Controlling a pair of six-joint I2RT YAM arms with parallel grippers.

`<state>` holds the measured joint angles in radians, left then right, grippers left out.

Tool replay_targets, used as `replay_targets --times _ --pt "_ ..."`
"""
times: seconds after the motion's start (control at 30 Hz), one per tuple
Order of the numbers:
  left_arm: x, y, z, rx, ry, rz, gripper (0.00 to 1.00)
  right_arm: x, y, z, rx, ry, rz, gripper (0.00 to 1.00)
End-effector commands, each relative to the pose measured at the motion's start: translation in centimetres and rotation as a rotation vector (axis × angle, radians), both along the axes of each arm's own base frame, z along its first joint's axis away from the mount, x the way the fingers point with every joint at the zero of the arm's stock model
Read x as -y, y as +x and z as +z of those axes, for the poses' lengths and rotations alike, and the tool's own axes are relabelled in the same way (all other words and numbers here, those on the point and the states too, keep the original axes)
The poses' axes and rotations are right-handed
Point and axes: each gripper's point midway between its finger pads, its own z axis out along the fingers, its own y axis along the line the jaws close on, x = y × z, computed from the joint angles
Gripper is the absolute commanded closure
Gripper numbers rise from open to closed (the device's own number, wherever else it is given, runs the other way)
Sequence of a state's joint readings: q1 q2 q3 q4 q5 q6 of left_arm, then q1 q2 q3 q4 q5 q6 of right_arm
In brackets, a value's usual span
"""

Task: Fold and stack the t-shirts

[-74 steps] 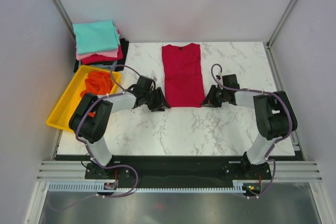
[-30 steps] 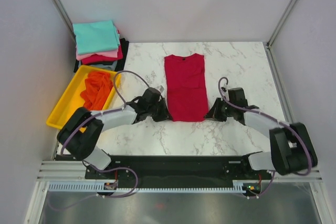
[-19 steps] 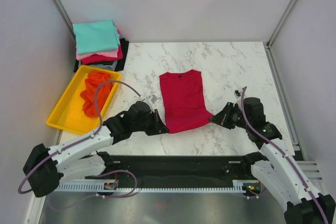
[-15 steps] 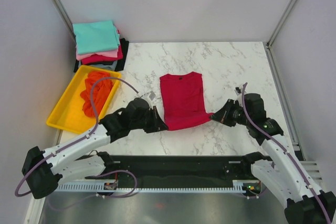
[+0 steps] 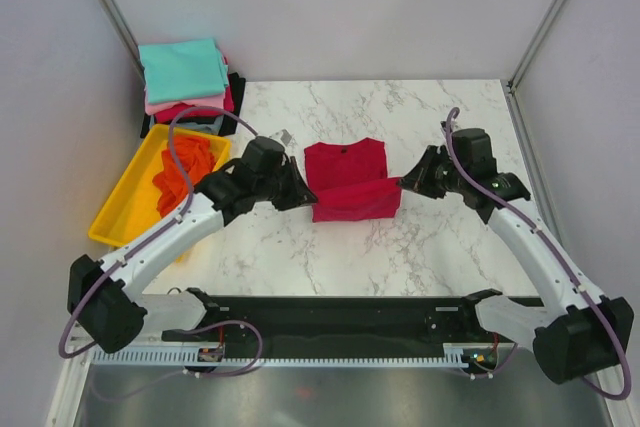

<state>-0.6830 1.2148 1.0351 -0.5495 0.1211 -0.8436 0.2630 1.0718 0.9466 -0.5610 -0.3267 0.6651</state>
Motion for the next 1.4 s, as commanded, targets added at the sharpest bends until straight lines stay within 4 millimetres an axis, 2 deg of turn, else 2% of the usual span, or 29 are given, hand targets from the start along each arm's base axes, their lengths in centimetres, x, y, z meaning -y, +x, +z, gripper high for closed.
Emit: replay_targets --times 0.0,0.3,0.37,0.5,0.57,0.6,0.63,0.67,0.7,0.73,0.77,0.8,0.83,0.87,0.9,0.93,0.97,1.0,1.03,1.07,1.1,1.17,1.2,1.23,1.27,1.3,1.33,1.37 --pt "-0.7 1.7 0.4 0.002 0.026 -0.031 0.98 0.7 2.7 1.2 0.065 -0.068 -0.026 1.00" --pt "-0.8 5.4 -1.7 -0.052 0.050 -0.036 0.98 -0.1 6.6 -0.3 0.035 -0.098 -0.020 1.00" --pt "-0.8 6.1 -1.6 -0.053 0.042 -0.040 0.98 -0.3 7.6 -0.7 0.024 -0.104 -0.022 1.00" --pt "-1.4 8.7 -1.5 -0.051 0.033 -0.031 0.98 -0.5 9.4 -1.1 0.022 -0.118 -0.025 1.00" --pt "-1.4 9.8 -2.4 -0.078 0.031 -0.035 0.98 -0.8 10.8 -1.6 0.010 -0.124 -0.023 1.00" --pt "-1.7 10.9 -1.8 -0.067 0.019 -0.025 0.98 -1.0 11.4 -1.7 0.009 -0.121 -0.022 1.00" --pt "-1.6 11.7 -3.1 -0.096 0.026 -0.033 0.98 -1.2 12.6 -2.3 -0.004 -0.122 -0.021 1.00" --pt "-1.6 12.5 -3.3 -0.098 0.026 -0.033 0.98 -1.3 13.4 -2.6 -0.010 -0.124 -0.023 1.00" --pt "-1.7 14.1 -2.8 -0.086 0.014 -0.021 0.98 -1.4 14.2 -3.0 -0.018 -0.128 -0.024 1.00" --pt "-1.6 14.8 -3.2 -0.100 0.002 -0.030 0.98 -1.7 15.8 -4.1 -0.039 -0.127 -0.022 1.00" --pt "-1.5 15.9 -5.7 -0.154 0.013 -0.030 0.98 -1.9 16.6 -4.7 -0.051 -0.129 -0.022 0.98" --pt "-1.6 17.8 -5.1 -0.139 -0.008 -0.019 0.92 -2.1 17.5 -5.4 -0.063 -0.129 -0.021 0.66" --pt "-1.5 18.7 -5.5 -0.153 -0.025 -0.029 0.83 -2.5 19.3 -6.9 -0.086 -0.124 -0.008 0.44" --pt "-1.5 19.8 -6.5 -0.167 -0.024 -0.026 0.72 -2.6 20.4 -7.6 -0.088 -0.128 -0.012 0.29" --pt "-1.8 22.2 -8.0 -0.182 -0.026 -0.004 0.59 -2.5 21.5 -8.2 -0.093 -0.132 -0.022 0.24" --pt "-1.5 23.3 -8.8 -0.202 -0.054 -0.012 0.55 -2.3 23.9 -9.2 -0.093 -0.134 -0.046 0.24" --pt "-0.8 25.9 -6.4 -0.134 -0.098 -0.029 0.53 -2.3 25.0 -9.4 -0.095 -0.116 -0.052 0.23" --pt "-1.2 26.2 -9.8 -0.244 -0.089 -0.016 0.51 -2.6 25.9 -9.5 -0.093 -0.096 -0.045 0.23" --pt "-1.4 27.2 -9.6 -0.244 -0.073 -0.001 0.51 -2.5 27.7 -9.3 -0.078 -0.076 -0.047 0.23" --pt "-1.3 28.7 -7.4 -0.182 -0.072 0.003 0.51 -2.5 28.1 -8.9 -0.077 -0.061 -0.041 0.24" --pt "-1.4 28.9 -7.0 -0.165 -0.063 -0.001 0.49 -2.4 28.5 -7.9 -0.057 -0.055 -0.042 0.23" --pt "-2.1 29.4 -5.6 -0.105 -0.021 0.016 0.45 -1.4 28.4 -6.8 -0.021 -0.085 -0.048 0.22" --pt "-2.6 28.9 -4.5 -0.068 0.009 0.007 0.43 -0.3 27.9 -6.1 -0.004 -0.127 -0.079 0.21" --pt "-3.5 29.0 -4.3 -0.043 0.055 0.033 0.43 0.7 27.6 -5.8 0.007 -0.156 -0.088 0.21" --pt "-4.3 28.0 -5.8 -0.074 0.096 0.040 0.43 1.4 27.1 -5.7 0.010 -0.171 -0.098 0.21" --pt "-4.9 27.5 -6.1 -0.065 0.130 0.042 0.43 2.3 26.0 -5.4 0.009 -0.191 -0.117 0.20" --pt "-5.2 27.5 -4.2 0.008 0.126 0.046 0.44 3.3 25.4 -5.5 0.003 -0.200 -0.130 0.20" --pt "-5.5 25.7 -7.1 -0.041 0.144 0.033 0.44 3.8 25.0 -5.5 0.012 -0.206 -0.138 0.19"
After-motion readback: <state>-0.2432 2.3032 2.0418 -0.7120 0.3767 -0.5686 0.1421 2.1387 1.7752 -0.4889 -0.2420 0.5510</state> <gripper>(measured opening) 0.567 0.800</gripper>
